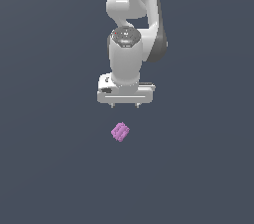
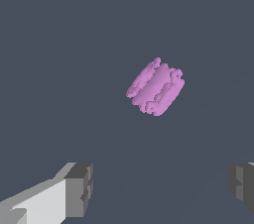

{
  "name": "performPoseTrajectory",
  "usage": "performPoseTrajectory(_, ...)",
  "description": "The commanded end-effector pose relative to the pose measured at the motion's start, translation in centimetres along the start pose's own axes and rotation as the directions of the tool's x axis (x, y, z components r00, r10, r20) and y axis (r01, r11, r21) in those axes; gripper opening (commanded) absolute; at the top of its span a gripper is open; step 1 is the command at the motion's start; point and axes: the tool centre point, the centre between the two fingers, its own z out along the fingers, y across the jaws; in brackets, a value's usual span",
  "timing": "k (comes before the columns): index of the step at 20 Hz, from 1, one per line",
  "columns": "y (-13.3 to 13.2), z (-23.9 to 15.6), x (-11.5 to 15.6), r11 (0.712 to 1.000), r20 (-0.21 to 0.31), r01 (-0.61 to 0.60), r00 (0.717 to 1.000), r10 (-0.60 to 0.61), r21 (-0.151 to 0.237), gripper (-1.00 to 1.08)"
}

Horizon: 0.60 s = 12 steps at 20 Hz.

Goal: Pick up the object and move it to a goal position.

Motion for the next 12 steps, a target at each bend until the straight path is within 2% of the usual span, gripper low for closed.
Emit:
performPoseTrajectory(1, 0.0, 0.0, 0.0, 1.0, 0.0, 0.0, 1.0, 0.0, 0.0, 1.0)
performPoseTrajectory(4, -0.6, -0.1, -0.1, 1.0, 0.004, 0.01, 1.0, -0.01, 0.002, 1.0)
performPoseTrajectory(9, -3.0, -0.4, -0.7, 0.999, 0.02, 0.051, 0.999, -0.051, 0.01, 1.0)
performPoseTrajectory(12, -3.2, -0.4, -0.7, 0.998, 0.021, 0.055, 0.998, -0.056, 0.011, 1.0)
